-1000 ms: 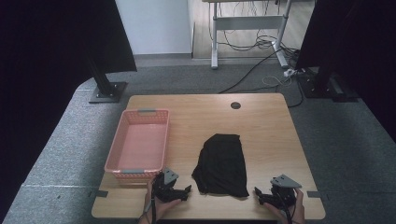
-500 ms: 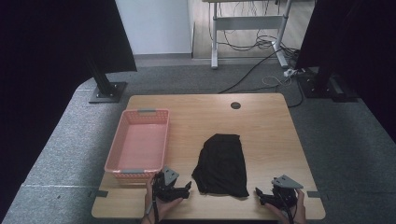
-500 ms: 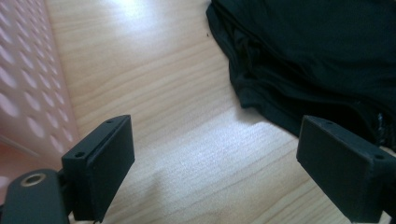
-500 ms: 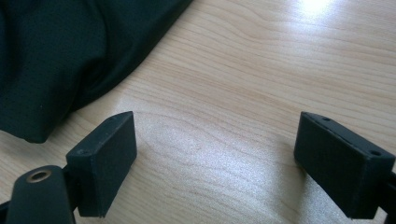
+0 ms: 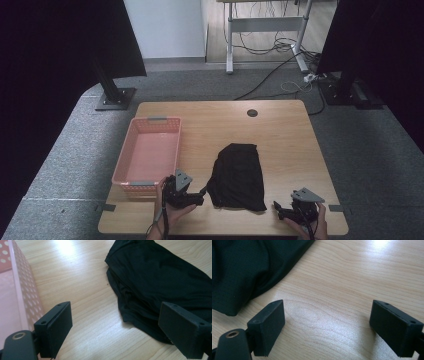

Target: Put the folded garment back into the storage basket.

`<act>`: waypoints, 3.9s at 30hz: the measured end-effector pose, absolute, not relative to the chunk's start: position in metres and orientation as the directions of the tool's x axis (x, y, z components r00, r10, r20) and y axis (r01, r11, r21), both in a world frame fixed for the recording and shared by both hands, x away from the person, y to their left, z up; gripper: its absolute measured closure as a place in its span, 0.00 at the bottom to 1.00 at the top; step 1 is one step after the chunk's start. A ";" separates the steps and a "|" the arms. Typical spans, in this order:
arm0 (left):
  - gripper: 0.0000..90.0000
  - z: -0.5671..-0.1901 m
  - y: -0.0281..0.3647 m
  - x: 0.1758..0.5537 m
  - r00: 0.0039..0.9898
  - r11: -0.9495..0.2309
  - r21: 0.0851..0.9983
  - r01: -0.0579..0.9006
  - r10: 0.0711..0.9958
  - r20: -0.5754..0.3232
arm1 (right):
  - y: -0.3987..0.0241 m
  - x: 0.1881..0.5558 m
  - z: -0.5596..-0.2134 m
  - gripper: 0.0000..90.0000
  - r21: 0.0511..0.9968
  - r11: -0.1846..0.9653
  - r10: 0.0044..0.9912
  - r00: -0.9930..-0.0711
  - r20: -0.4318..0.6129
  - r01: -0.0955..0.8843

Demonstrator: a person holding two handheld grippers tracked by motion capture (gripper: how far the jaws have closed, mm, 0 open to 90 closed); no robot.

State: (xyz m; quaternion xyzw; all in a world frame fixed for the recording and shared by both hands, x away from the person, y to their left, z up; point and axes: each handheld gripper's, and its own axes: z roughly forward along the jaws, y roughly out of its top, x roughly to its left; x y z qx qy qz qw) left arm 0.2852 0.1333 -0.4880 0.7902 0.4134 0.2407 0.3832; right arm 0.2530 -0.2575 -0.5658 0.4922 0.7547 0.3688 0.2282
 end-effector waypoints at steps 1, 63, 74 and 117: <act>0.13 -0.488 0.133 0.285 0.542 -0.365 0.805 0.469 0.838 0.064 | -0.257 0.253 -0.566 0.14 0.781 0.243 0.911 -0.411 0.019 0.575; 0.15 -0.487 0.095 0.345 0.566 -0.406 0.781 0.473 0.820 0.084 | -0.258 0.253 -0.566 0.14 0.782 0.247 0.908 -0.418 0.019 0.573; 0.15 -0.485 0.090 0.353 0.568 -0.407 0.777 0.481 0.819 0.077 | -0.257 0.253 -0.566 0.14 0.782 0.246 0.908 -0.418 0.020 0.573; 0.15 -0.495 0.061 0.391 0.571 -0.404 0.760 0.508 0.819 0.054 | -0.257 0.253 -0.566 0.14 0.781 0.249 0.907 -0.421 0.019 0.572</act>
